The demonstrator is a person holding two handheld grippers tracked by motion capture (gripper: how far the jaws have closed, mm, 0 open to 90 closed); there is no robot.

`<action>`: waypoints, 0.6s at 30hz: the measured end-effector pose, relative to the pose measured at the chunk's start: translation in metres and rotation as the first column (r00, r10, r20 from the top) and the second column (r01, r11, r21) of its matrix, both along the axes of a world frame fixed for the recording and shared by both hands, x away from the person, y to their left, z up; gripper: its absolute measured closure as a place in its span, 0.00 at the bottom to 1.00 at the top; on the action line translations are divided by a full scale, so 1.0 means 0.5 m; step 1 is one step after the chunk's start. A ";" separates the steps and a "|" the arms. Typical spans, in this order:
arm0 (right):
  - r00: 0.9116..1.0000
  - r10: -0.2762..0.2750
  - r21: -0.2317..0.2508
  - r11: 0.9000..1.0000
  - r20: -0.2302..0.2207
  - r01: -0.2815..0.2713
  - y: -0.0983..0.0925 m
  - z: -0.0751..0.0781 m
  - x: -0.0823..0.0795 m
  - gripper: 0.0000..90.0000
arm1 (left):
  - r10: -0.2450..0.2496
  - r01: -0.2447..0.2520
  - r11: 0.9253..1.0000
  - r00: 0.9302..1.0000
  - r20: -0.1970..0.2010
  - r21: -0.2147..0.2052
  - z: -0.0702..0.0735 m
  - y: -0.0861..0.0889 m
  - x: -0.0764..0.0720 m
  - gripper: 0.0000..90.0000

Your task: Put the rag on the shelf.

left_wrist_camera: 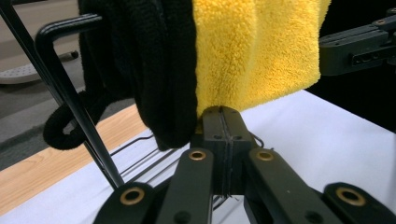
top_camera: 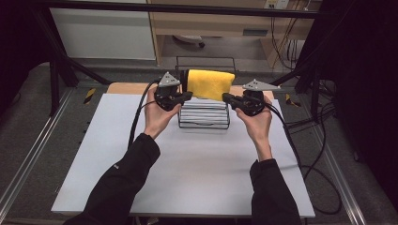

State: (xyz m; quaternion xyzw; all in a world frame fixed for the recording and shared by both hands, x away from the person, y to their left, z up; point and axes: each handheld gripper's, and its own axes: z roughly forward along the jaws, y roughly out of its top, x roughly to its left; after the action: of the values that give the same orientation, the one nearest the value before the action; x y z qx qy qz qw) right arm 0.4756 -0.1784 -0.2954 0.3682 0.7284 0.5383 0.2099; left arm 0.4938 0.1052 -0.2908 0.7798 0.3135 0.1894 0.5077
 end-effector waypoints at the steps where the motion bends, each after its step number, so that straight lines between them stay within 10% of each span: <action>1: 1.000 0.008 0.001 1.000 0.006 -0.008 -0.001 0.002 -0.004 0.91 | -0.007 0.007 1.000 1.000 0.000 -0.002 0.001 0.003 -0.003 0.97; 18: 1.000 0.021 0.012 1.000 0.005 -0.021 -0.033 0.009 -0.070 0.44 | -0.039 0.041 0.998 0.998 -0.054 0.050 -0.032 0.069 -0.061 0.53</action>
State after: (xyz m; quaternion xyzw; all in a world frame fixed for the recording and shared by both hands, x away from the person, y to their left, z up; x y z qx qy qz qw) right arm 0.4407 -0.1951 -0.2909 0.3604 0.7284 0.5459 0.2038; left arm 0.4631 0.1398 -0.3066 0.8033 0.3063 0.1663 0.4829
